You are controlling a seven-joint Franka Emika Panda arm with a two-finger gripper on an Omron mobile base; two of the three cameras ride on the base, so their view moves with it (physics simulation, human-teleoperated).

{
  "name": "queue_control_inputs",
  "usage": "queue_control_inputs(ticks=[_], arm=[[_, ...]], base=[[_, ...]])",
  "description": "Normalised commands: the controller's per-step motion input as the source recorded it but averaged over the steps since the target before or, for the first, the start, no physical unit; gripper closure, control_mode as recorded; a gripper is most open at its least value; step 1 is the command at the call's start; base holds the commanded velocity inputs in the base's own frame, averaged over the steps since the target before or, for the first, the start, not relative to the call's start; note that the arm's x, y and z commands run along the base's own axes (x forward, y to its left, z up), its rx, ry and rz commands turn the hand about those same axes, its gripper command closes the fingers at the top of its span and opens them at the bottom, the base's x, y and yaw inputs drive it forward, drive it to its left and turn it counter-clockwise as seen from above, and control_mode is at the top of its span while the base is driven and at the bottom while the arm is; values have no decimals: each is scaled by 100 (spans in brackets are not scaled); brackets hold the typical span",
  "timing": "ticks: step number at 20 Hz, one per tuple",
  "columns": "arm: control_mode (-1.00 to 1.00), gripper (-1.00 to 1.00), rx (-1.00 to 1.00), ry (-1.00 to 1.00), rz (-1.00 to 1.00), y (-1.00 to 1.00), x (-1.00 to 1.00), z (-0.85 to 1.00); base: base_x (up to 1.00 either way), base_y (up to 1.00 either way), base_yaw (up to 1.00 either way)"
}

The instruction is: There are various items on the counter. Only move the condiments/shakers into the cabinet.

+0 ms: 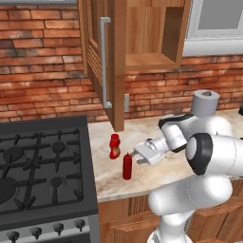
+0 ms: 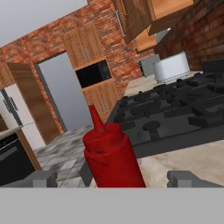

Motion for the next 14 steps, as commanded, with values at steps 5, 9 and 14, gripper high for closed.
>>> queue_control_inputs(ticks=[5, 9, 14], arm=[[-100, -100, 0, -3, 0, 13, 0, 0], [-100, -100, 0, -4, 0, 5, 0, 0], [-100, -100, 0, -3, 0, 4, 0, 0]], base=[[0, 0, 0], [0, 0, 0], [0, 0, 0]])
